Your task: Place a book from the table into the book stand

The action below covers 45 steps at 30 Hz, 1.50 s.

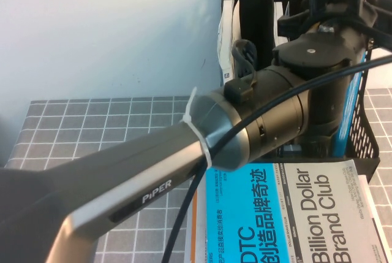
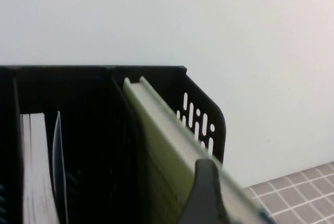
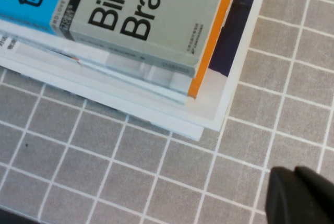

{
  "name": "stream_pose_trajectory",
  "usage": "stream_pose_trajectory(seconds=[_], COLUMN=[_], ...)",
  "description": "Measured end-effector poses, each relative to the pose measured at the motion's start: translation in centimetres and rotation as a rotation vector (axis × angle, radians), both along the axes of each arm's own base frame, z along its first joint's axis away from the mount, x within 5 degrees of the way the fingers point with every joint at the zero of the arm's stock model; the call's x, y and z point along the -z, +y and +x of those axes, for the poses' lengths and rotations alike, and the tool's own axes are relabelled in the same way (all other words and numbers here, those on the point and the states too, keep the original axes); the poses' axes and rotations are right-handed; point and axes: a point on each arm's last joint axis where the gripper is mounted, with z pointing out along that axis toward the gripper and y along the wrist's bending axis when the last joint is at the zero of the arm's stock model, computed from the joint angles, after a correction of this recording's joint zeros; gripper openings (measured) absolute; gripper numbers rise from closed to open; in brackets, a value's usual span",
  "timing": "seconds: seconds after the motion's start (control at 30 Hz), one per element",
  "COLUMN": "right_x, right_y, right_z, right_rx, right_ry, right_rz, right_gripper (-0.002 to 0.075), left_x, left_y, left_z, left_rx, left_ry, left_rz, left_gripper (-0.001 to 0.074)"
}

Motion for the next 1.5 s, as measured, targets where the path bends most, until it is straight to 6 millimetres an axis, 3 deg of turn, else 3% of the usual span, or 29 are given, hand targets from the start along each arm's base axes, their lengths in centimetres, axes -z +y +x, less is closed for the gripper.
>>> stream_pose_trajectory(seconds=[0.13, 0.23, 0.33, 0.4, 0.6, 0.77, 0.93, 1.07, 1.17, 1.27, 1.37, 1.5], right_x=[0.1, 0.1, 0.1, 0.1, 0.0, -0.1, -0.1, 0.0, 0.1, 0.1, 0.2, 0.4], right_y=[0.2, 0.3, 0.3, 0.3, 0.3, 0.8, 1.4, 1.5, 1.5, 1.5, 1.4, 1.0], right_z=[0.0, 0.0, 0.0, 0.0, 0.1, 0.0, -0.4, -0.7, -0.8, -0.9, -1.0, -0.9], right_rx=[-0.023, -0.052, -0.079, -0.093, -0.106, -0.137, -0.2, -0.221, -0.232, -0.26, -0.295, -0.298], right_ry=[-0.006, -0.012, -0.021, -0.026, -0.035, -0.039, -0.014, 0.015, 0.022, 0.026, 0.032, 0.023], right_rz=[0.008, 0.002, -0.015, -0.025, -0.028, 0.026, 0.065, 0.066, 0.063, 0.048, 0.013, -0.039], right_gripper=[-0.0003, -0.0003, -0.0003, -0.0003, -0.0003, -0.0003, -0.0003, -0.0003, -0.0003, -0.0003, -0.0003, -0.0003], left_x=[-0.3, -1.6, -4.1, -5.8, -9.3, -12.7, -17.2, -21.1, -22.7, -23.6, -23.6, -22.5], left_y=[0.3, 1.5, 3.9, 6.0, 11.8, 15.5, 20.8, 26.4, 29.4, 31.9, 33.5, 33.1], left_z=[0.0, -0.2, -0.9, -1.5, -3.6, -5.7, -9.0, -13.9, -17.4, -19.9, -21.3, -22.2], left_rx=[-0.005, -0.053, -0.175, -0.282, -0.55, -0.592, -0.635, -0.622, -0.517, -0.342, -0.121, 0.15], left_ry=[-0.087, -0.185, -0.241, -0.248, -0.178, -0.198, -0.235, -0.262, -0.273, -0.266, -0.241, -0.212], left_rz=[0.144, 0.308, 0.44, 0.521, 0.719, 0.781, 0.677, 0.415, 0.225, 0.046, -0.076, -0.12], left_gripper=[0.0435, 0.0288, 0.0099, 0.0041, 0.0003, 0.0001, 0.0001, 0.0001, 0.0001, 0.0, -0.0001, -0.0001])
